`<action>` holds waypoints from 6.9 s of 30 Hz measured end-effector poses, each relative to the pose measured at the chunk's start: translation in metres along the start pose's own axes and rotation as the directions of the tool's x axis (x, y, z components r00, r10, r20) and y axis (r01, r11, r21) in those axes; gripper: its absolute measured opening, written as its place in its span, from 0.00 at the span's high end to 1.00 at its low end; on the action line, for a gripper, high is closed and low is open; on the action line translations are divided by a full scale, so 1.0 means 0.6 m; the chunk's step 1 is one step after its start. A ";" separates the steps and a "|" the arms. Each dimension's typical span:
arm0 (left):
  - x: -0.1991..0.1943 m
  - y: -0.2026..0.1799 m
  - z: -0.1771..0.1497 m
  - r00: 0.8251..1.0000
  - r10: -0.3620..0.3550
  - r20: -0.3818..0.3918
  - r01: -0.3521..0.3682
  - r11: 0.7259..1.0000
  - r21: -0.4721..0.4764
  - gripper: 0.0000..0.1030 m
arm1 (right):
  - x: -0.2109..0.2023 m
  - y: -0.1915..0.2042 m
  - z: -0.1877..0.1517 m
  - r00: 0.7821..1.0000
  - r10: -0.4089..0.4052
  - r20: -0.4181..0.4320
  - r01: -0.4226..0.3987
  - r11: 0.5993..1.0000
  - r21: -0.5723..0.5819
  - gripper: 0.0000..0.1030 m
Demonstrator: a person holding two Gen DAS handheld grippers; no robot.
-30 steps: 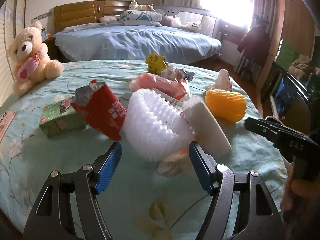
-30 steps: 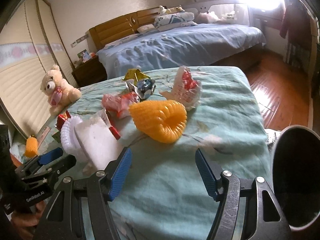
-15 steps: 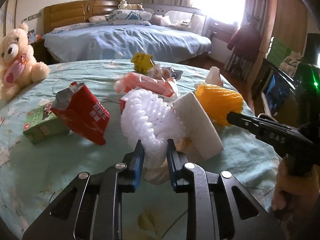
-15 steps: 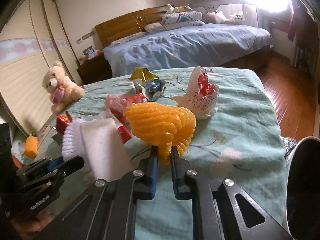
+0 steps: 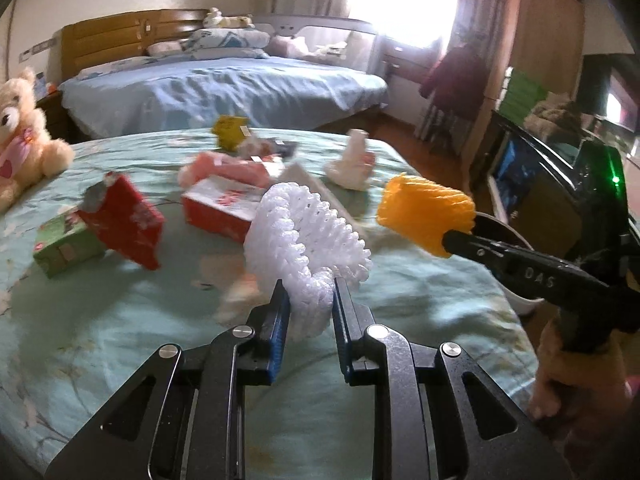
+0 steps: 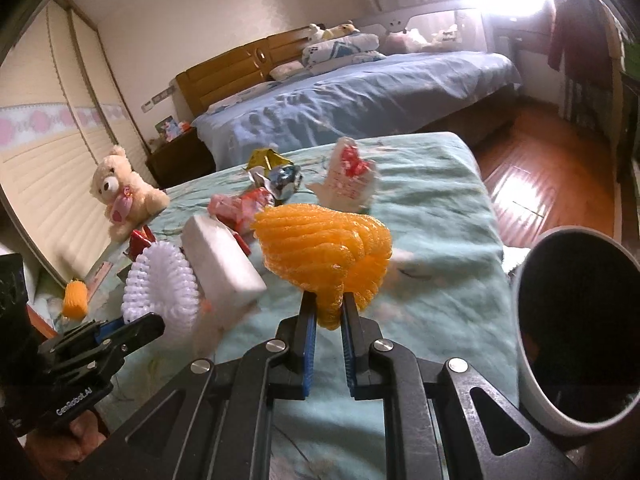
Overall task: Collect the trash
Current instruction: 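Carry both foam nets over the trash bin and open both tools to drop them, then move both open tools back over the table toward the cartons and foam block, then grasp the white foam block with the right tool while the left grasps the white carton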
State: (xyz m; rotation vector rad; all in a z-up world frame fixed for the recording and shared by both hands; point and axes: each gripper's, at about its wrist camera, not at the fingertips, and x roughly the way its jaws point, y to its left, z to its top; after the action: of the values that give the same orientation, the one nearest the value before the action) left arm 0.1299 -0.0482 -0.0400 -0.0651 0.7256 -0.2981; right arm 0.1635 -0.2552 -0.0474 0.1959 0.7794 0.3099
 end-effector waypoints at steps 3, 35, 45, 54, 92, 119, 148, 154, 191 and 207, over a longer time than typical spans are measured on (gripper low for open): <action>0.003 -0.032 0.002 1.000 -0.025 -0.001 0.025 0.999 0.037 0.81 | -0.016 -0.015 -0.008 1.000 -0.011 0.004 0.011 1.000 0.016 0.89; 0.095 -0.241 0.017 0.975 -0.189 -0.112 0.210 0.953 0.219 0.81 | -0.157 -0.220 -0.065 0.975 -0.219 0.044 0.205 0.953 0.222 0.89; 0.115 -0.287 0.028 0.969 -0.211 -0.132 0.239 0.935 0.263 0.81 | -0.159 -0.256 -0.068 0.968 -0.248 0.030 0.233 0.940 0.250 0.89; 0.144 -0.320 0.037 0.962 -0.220 -0.159 0.259 0.921 0.290 0.81 | -0.155 -0.281 -0.070 0.963 -0.267 0.015 0.254 0.929 0.268 0.88; 0.201 -0.350 0.054 0.953 -0.203 -0.224 0.263 0.923 0.281 0.27 | -0.146 -0.324 -0.062 0.967 -0.256 -0.010 0.246 0.915 0.320 0.43; 0.081 -0.082 0.000 0.992 -0.050 -0.117 0.051 0.999 0.005 0.27 | -0.080 -0.148 -0.043 0.996 -0.087 -0.002 0.086 0.976 0.200 0.20; 0.026 0.130 -0.023 0.988 0.126 -0.086 -0.143 0.964 -0.224 0.27 | 0.059 0.014 -0.006 0.990 0.095 -0.107 -0.092 0.995 0.030 0.19; 0.032 0.154 -0.017 0.985 0.144 -0.092 -0.162 0.955 -0.247 0.27 | 0.086 0.029 0.005 0.986 0.112 -0.127 -0.111 0.994 0.016 0.19; 0.047 0.163 0.027 0.989 0.141 -0.034 -0.145 0.970 -0.194 0.99 | 0.123 0.031 0.035 0.991 0.091 -0.100 -0.092 0.996 -0.007 0.49; 0.089 0.225 0.060 0.981 0.187 -0.050 -0.192 0.913 -0.361 0.68 | 0.059 -0.001 -0.005 0.994 0.084 -0.073 -0.078 0.994 0.072 0.49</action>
State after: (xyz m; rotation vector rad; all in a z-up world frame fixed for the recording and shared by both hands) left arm 0.2246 0.0634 -0.0694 -0.3444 0.7888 0.0260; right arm 0.1850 -0.2436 -0.0730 0.2828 0.8598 0.3691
